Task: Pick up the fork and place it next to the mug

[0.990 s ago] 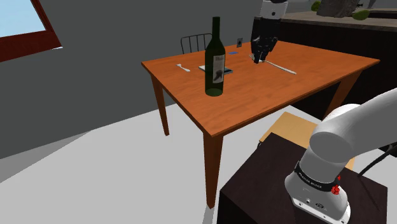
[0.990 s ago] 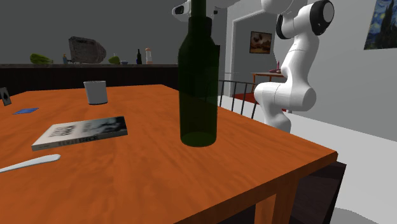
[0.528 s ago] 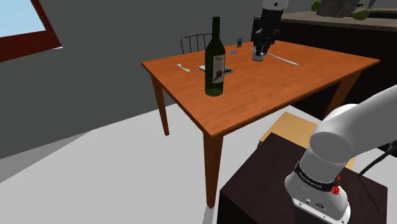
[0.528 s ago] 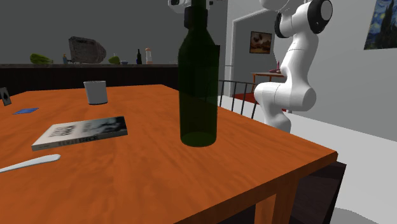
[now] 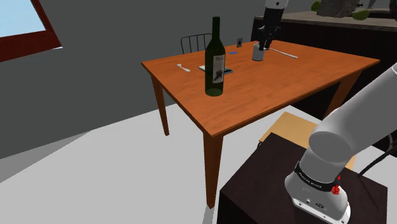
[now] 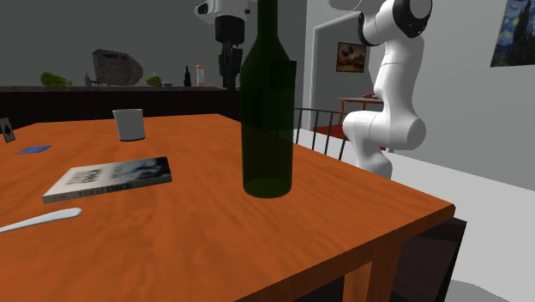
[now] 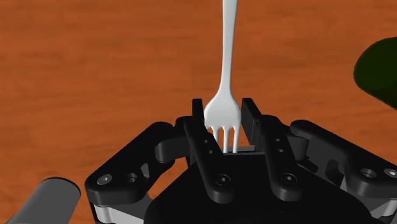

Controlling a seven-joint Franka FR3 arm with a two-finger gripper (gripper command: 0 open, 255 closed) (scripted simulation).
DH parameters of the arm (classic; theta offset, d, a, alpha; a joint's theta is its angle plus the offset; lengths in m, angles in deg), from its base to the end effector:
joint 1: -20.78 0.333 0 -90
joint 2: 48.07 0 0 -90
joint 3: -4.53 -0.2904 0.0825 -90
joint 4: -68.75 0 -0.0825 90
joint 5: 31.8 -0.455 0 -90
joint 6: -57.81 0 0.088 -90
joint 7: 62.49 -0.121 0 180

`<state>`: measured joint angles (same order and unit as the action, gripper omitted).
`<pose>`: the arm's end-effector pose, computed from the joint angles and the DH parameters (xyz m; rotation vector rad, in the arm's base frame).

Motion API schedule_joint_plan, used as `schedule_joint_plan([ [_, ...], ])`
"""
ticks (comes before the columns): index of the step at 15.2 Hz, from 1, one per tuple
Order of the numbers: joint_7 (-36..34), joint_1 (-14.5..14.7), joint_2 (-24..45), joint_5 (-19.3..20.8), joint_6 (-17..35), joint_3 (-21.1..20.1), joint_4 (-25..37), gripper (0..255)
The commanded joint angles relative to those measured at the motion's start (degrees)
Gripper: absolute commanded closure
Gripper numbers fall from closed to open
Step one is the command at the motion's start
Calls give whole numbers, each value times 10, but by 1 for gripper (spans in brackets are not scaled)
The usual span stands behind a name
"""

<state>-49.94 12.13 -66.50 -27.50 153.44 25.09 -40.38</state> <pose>0.4632 -0.2904 0.5859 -3.0996 0.4252 -0.1180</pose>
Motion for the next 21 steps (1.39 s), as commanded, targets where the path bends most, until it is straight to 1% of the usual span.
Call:
schedule_joint_plan([
  [1,30,-3,41,-10,0,22,41,255],
  [4,74,-12,104,-33,-5,53,104,255],
  [7,120,-27,174,-66,-17,81,177,255],
  [9,151,-43,226,-93,-29,97,232,255],
  [12,194,-80,310,-141,-59,114,331,255],
  [14,217,-115,372,-175,-86,118,411,255],
  [16,234,-162,442,-213,-125,116,513,255],
  [17,239,-192,484,-233,-151,112,579,255],
  [18,234,-254,567,-270,-210,98,725,255],
  [19,238,-241,548,-258,-187,95,681,255],
  [21,244,-221,524,-246,-153,100,621,255],
])
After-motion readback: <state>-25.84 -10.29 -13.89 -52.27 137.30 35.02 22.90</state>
